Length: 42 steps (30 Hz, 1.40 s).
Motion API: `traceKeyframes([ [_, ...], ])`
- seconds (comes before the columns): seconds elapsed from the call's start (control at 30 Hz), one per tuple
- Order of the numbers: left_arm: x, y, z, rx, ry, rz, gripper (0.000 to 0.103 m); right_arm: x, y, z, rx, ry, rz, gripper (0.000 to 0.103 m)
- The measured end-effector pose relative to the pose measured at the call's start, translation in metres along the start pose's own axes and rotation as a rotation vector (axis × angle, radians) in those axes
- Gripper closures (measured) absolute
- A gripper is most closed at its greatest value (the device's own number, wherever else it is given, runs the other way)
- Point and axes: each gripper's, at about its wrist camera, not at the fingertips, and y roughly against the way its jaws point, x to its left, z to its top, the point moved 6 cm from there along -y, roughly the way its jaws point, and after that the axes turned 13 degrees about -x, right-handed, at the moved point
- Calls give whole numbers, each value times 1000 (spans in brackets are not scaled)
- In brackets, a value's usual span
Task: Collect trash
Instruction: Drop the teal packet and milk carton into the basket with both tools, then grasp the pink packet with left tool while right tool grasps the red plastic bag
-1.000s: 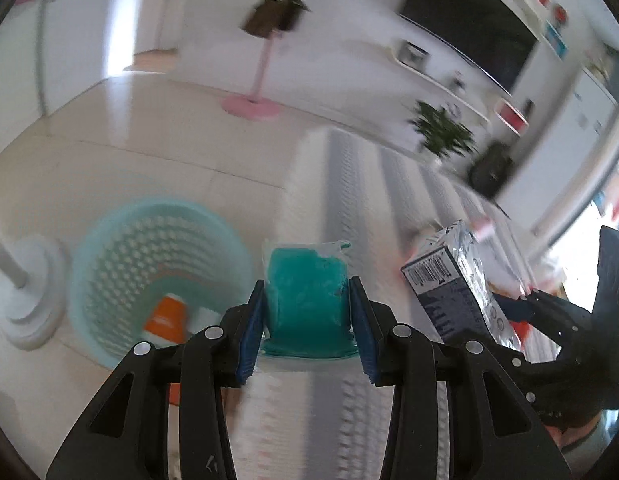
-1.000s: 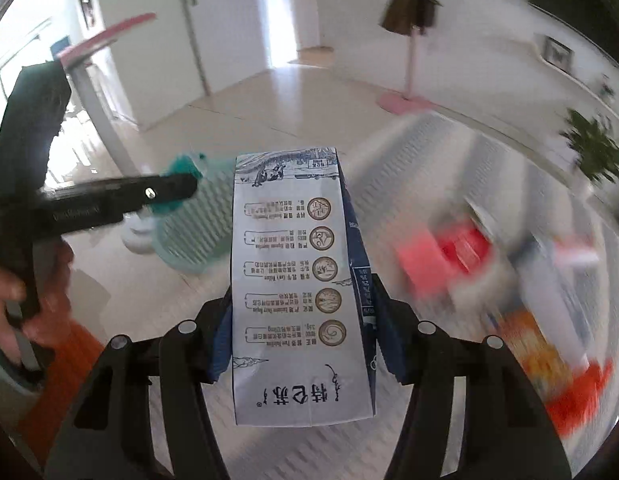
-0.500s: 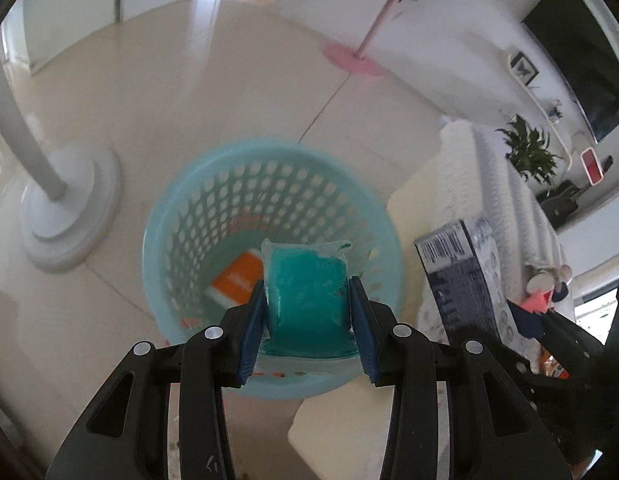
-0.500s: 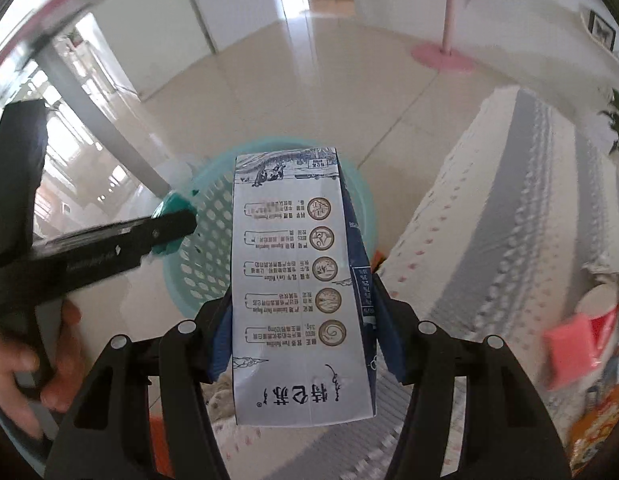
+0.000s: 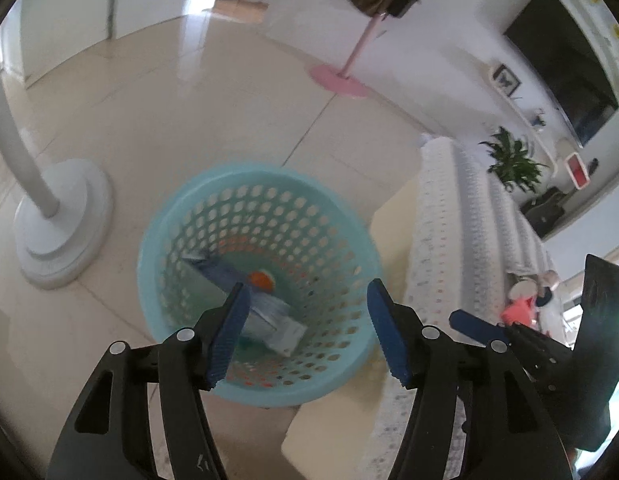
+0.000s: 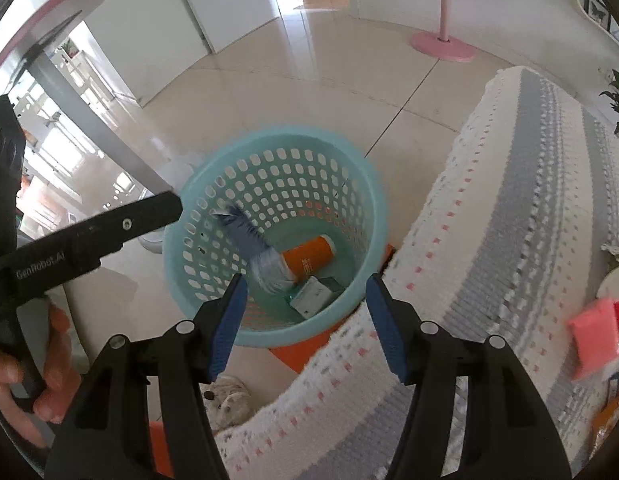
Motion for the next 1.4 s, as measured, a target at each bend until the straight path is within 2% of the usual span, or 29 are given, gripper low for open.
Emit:
traceKeyframes([
  [0.13,-36,14,6,-51,-37,-68,44,-10,41,6,-80,12,-11,45],
  [0.3,-106,40,8,-107,-107,-184,44,-38,117,11,-227,25,-64,46],
  [0.47,-199,59,-5,-133,-219,-324,44,-88,197,3,-356,28,-183,47],
  [0.57,-243,57,-18,-119,-280,-381,44,-122,234,-10,-406,19,-264,47],
  [0.67,-275,43,-35,-86,-323,-408,44,-161,265,-28,-438,-23,-332,47],
  [0.87,-298,-12,-77,54,-307,-386,44,-246,300,-85,-446,-160,-476,47],
  [1.07,-301,-73,-107,154,-269,-290,44,-297,303,-136,-438,-289,-547,47],
  [1.23,-295,-109,-117,196,-181,-253,44,-324,285,-165,-400,-364,-555,47],
  [1.4,-301,-117,-123,184,-225,-216,45,-343,263,-176,-345,-414,-567,41],
])
